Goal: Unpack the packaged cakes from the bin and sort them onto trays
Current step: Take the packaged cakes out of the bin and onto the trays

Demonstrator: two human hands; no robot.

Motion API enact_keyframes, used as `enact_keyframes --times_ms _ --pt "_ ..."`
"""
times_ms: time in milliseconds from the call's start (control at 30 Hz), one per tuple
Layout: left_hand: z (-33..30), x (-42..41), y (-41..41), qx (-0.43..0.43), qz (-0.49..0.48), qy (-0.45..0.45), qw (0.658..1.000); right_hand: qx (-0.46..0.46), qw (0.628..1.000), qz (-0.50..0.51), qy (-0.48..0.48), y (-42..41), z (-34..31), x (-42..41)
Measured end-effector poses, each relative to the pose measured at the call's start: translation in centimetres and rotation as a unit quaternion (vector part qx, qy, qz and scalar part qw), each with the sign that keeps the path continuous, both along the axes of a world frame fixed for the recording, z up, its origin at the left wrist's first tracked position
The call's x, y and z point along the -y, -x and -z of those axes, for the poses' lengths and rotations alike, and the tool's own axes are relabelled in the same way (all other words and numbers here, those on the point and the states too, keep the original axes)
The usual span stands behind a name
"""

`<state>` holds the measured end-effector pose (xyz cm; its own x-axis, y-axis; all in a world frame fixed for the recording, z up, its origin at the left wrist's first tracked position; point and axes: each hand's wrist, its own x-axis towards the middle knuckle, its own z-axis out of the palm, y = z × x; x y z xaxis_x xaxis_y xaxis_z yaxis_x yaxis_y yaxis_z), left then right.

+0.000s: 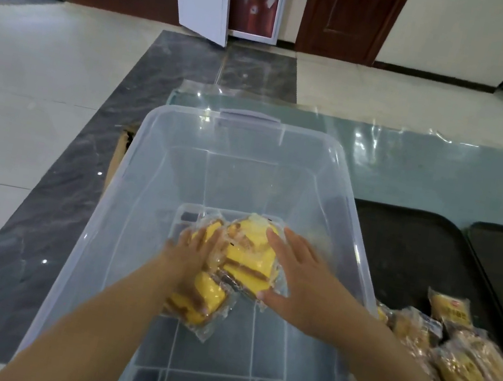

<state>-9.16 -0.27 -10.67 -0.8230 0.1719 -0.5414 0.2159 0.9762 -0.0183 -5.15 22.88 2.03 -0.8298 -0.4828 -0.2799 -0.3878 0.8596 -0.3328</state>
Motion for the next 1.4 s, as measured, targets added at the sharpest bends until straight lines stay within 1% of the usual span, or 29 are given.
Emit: enact_keyframes --times_ms 100,167,267,367,533,633,733,800,933,1000,1167,1400 --pt "1.2 0.2 0.2 0.017 -0.072 -0.080 0.994 0.014 1.000 0.004 -0.008 0.0 0.1 0.0" --pt "1.6 0.0 0.1 0.022 -0.099 -0.090 0.991 0.015 1.000 0.002 -0.010 0.1 0.2 0.0" --pt "1.3 -0.6 0.0 0.030 -0.055 -0.031 0.998 0.018 1.000 0.001 -0.012 0.1 0.4 -0.1" --pt "1.0 -1.1 -0.5 0.059 -0.031 0.010 0.998 0.017 1.000 -0.004 -0.024 0.0 0.4 -0.1" --pt "-0.2 -1.2 -2.4 0.087 0.019 0.101 0.991 0.032 0.998 -0.012 -0.060 0.4 0.4 0.1" --pt "-0.3 -1.4 -3.3 0.101 0.036 0.125 0.986 0.009 0.995 -0.029 -0.098 1.2 0.2 0.7" --pt "-0.3 -1.9 -3.5 0.114 0.018 0.108 0.987 -0.006 0.989 -0.046 -0.142 2.9 0.9 2.6" --pt "-0.4 -2.1 -3.5 0.119 0.008 0.101 0.988 0.015 0.987 -0.045 -0.154 4.3 2.4 4.1" --pt "-0.5 -1.9 -3.6 0.097 0.031 0.100 0.990 0.088 0.988 -0.001 -0.127 5.7 7.2 5.2" --pt "-0.2 -1.4 -3.6 0.083 0.031 0.092 0.992 0.101 0.987 0.015 -0.127 5.3 9.7 5.0" --pt "1.0 -0.9 -3.3 0.081 0.028 0.072 0.994 0.054 0.993 0.032 -0.097 4.1 13.0 4.2" --pt "1.4 -1.0 -3.6 0.064 0.000 0.041 0.997 0.021 0.996 0.036 -0.082 4.2 14.1 4.0"
